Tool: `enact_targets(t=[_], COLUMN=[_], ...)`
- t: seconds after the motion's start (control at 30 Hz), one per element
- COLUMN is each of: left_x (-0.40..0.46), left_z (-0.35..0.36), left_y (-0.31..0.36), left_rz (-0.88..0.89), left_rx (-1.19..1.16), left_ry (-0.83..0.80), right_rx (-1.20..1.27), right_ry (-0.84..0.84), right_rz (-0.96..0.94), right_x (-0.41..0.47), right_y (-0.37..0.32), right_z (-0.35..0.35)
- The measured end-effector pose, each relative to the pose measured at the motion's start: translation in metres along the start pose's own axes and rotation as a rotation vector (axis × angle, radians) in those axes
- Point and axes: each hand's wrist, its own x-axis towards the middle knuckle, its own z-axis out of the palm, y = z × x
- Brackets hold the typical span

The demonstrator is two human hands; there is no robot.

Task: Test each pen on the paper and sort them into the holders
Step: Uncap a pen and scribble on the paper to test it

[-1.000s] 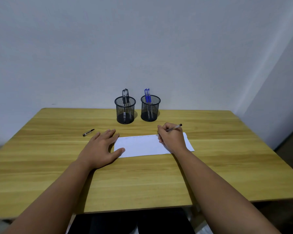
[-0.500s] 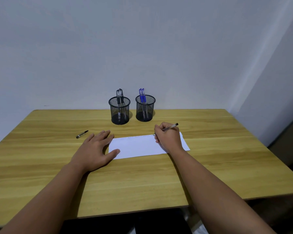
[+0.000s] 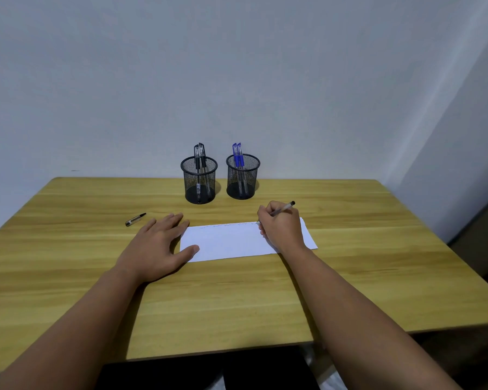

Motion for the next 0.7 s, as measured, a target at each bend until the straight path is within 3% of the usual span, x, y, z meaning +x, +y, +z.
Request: enact_targets(t=[0.7], left_x=[-0.0011], left_z=[-0.0018], left_y=[0.0018], left_rz=[0.0], left_rx=[-0.012], left_ry=[0.006], right_rx=[0.194], right_ry=[0.103], right_rz=[0.045], right_x=[0.0032], right_y=[-0.0056], right_z=[-0.0046])
